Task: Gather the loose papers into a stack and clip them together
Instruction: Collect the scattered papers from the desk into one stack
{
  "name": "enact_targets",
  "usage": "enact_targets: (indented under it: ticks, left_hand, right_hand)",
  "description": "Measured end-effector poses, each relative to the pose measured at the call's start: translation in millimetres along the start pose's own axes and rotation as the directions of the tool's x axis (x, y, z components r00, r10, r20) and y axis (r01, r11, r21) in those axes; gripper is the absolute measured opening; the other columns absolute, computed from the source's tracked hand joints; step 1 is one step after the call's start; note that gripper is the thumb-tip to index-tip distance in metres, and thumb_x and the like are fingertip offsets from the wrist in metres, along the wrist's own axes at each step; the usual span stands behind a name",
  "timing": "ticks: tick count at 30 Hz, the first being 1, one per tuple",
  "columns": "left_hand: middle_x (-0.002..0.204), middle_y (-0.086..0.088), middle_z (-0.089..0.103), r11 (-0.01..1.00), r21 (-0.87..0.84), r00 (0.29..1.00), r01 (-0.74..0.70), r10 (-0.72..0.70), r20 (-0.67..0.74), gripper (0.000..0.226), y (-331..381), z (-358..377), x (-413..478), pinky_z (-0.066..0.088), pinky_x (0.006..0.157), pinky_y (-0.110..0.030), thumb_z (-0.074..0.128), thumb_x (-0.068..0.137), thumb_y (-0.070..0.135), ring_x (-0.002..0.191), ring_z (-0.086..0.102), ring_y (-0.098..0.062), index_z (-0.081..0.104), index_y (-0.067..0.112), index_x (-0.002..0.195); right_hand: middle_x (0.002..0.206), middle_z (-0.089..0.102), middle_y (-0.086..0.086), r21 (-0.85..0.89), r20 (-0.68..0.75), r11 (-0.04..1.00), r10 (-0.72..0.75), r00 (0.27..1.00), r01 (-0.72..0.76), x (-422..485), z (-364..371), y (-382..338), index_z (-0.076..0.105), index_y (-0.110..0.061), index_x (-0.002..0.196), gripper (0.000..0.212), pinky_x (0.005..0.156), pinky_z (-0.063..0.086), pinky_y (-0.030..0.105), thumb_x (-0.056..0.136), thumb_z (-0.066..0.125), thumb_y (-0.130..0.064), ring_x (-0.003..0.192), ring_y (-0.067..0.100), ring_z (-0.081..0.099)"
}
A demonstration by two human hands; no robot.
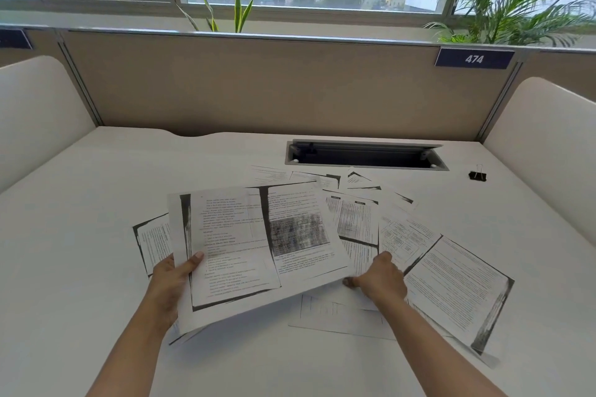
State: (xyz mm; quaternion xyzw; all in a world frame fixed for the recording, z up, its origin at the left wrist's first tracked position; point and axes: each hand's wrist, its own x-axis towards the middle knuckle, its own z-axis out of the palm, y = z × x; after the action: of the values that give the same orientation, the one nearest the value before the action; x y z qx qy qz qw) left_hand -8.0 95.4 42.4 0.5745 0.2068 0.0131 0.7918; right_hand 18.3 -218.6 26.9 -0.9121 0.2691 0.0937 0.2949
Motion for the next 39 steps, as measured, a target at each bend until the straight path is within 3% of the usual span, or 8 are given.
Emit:
enact_targets:
  ticks: [7,15,21,27,30,33,37,39]
  left_hand:
    - [0.077,0.002,0.073,1.000,0.004,1.000,-0.010,0.010,-0.020,0.023,0.2,-1.8,-0.6,0.059,0.057,-0.025,0.055,0.088,0.006,0.083,0.065,-0.023,0.061,0.006,0.110]
    - [0.091,-0.005,0.068,1.000,0.009,1.000,-0.009,0.009,-0.023,0.019,2.3,-0.7,-4.5,0.058,0.057,-0.024,0.054,0.089,0.006,0.079,0.068,-0.021,0.062,0.008,0.107]
    - [0.097,-0.009,0.067,1.000,0.010,1.000,0.005,-0.005,-0.024,0.023,2.0,-1.2,-5.5,0.059,0.059,-0.026,0.054,0.089,0.005,0.087,0.064,-0.025,0.059,0.007,0.111]
    - [0.097,-0.010,0.066,1.000,0.006,0.999,0.025,-0.025,-0.034,0.030,2.7,-6.4,-3.4,0.059,0.059,-0.028,0.054,0.089,0.005,0.087,0.063,-0.027,0.057,0.004,0.118]
    - [0.097,-0.011,0.066,0.999,0.001,0.998,0.032,-0.032,-0.047,0.031,0.8,-8.6,-1.5,0.059,0.061,-0.030,0.054,0.089,0.005,0.086,0.063,-0.026,0.056,0.002,0.120]
    - [0.111,-0.018,0.063,0.999,0.021,0.997,0.032,-0.030,-0.071,0.033,-2.8,-8.6,0.8,0.053,0.083,-0.038,0.054,0.089,0.005,0.089,0.062,-0.029,0.055,0.000,0.122]
    - [0.117,-0.020,0.060,0.997,0.065,0.997,0.050,-0.046,-0.059,0.033,-8.6,-6.9,1.3,0.044,0.093,-0.043,0.054,0.089,0.003,0.095,0.060,-0.033,0.054,-0.002,0.122]
    - [0.118,-0.022,0.060,0.994,0.093,0.997,0.054,-0.049,-0.056,0.034,-11.3,-5.3,1.2,0.044,0.095,-0.046,0.053,0.089,0.001,0.103,0.059,-0.037,0.054,-0.002,0.122]
  right_hand:
    - [0.135,0.036,0.018,-0.058,-0.045,0.998,-0.027,0.999,0.024,-3.0,-2.1,-3.1,0.026,-0.003,0.132,0.098,0.098,0.039,0.038,0.061,0.083,-0.040,0.126,0.035,0.033]
    - [0.135,0.033,0.020,-0.047,-0.007,0.999,-0.017,1.000,0.017,-0.1,-0.7,-8.0,0.019,-0.003,0.135,0.099,0.098,0.038,0.037,0.064,0.083,-0.030,0.125,0.035,0.037]
    - [0.131,0.039,0.021,0.063,0.051,0.998,0.002,0.999,-0.006,2.3,-0.7,-7.7,0.020,-0.002,0.133,0.099,0.097,0.041,0.041,0.061,0.085,-0.022,0.122,0.035,0.043]
    - [0.127,0.052,0.015,0.195,0.064,0.980,0.014,0.998,-0.026,6.8,-9.1,-0.1,0.030,-0.005,0.132,0.077,0.096,0.044,0.042,0.071,0.076,-0.012,0.118,0.033,0.050]
    - [0.126,0.056,0.016,0.221,-0.070,0.973,-0.052,0.996,0.066,7.5,-26.2,-0.4,0.039,-0.005,0.131,0.053,0.089,0.042,0.035,0.083,0.062,-0.010,0.114,0.033,0.053]
    - [0.122,0.059,0.019,0.283,-0.287,0.936,-0.125,0.950,0.208,8.6,-47.1,-2.8,0.052,0.000,0.123,0.036,0.088,0.042,0.034,0.088,0.056,-0.005,0.111,0.034,0.055]
    - [0.102,0.068,0.019,0.287,-0.594,0.827,-0.243,0.767,0.484,5.7,-73.1,-13.0,0.062,0.003,0.106,0.020,0.084,0.048,0.035,0.087,0.056,-0.001,0.094,0.033,0.063]
    - [0.094,0.069,0.016,0.265,-0.702,0.750,-0.280,0.655,0.605,0.1,-85.6,-21.7,0.063,0.003,0.102,0.017,0.077,0.051,0.026,0.088,0.057,-0.003,0.083,0.024,0.062]
